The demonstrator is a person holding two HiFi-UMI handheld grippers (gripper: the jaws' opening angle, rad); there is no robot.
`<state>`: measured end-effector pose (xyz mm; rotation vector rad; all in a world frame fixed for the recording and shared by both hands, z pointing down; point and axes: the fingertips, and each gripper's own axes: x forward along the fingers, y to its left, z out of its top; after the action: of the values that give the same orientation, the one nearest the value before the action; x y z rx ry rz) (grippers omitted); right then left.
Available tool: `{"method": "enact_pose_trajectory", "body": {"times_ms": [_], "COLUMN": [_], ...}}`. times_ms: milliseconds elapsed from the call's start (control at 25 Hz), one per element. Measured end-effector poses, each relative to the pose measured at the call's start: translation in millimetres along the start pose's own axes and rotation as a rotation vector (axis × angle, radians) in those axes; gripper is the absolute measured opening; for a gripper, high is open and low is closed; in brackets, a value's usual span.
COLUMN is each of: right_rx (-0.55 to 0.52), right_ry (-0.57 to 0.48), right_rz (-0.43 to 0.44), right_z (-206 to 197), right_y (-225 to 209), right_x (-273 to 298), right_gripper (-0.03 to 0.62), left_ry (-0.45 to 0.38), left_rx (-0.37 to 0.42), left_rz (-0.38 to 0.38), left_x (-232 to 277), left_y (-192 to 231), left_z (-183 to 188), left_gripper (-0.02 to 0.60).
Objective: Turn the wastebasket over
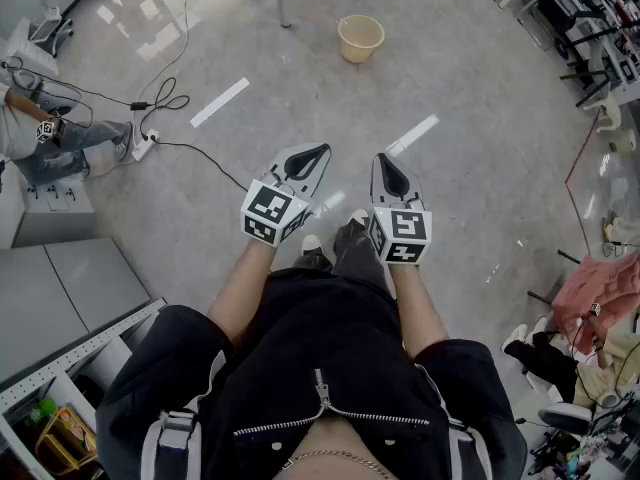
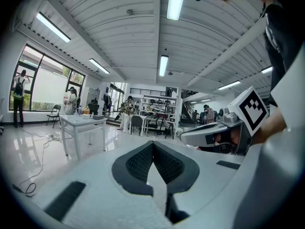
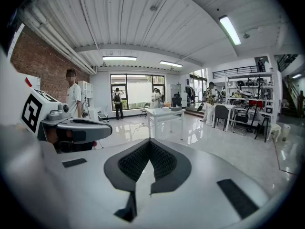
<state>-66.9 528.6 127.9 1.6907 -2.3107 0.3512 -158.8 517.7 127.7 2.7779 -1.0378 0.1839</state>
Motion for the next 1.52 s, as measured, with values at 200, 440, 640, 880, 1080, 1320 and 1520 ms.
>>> {"method": "enact_pose_trajectory", "body": {"times_ms": [200, 440, 640, 880, 1080, 1320, 1520], "right_rx": [0.0, 0.01, 0.012, 0.022, 0.04, 0.066, 0.075], "right_ry": [-0.018, -0.024, -0.013, -0.016, -0.025, -0.024, -0.023], "right_rz": [0.002, 0.03, 0.027, 0.023, 0.04, 0.058, 0.074], "right_z": [-1, 1, 3, 13, 20, 22, 24], "right_y": [-10, -5, -18, -52, -69, -87, -94], "right_x": [-5, -5, -4, 1, 17, 38, 52], "right_gripper": [0.009, 0.011, 0.012, 0.011, 0.011, 0.011, 0.011], "left_ry": [0.003, 0.008, 0.013, 0.005, 0.013, 0.026, 0.03], "left_rx": [-0.005, -0.019, -0.037, -0.043, -0.035, -0.032, -0.03], "left_rz": [0.004, 0.014, 0.016, 0.02, 0.022, 0.042, 0.045], "left_x": [6, 4, 20, 55, 76, 99, 114], "left_y": [-6, 0, 0, -9, -10, -1, 5], "left_z": [-2, -5, -7, 5, 10, 14, 16], "left_gripper": [0.003, 0.003, 0.003, 0.003, 0.003, 0.003, 0.003]}}
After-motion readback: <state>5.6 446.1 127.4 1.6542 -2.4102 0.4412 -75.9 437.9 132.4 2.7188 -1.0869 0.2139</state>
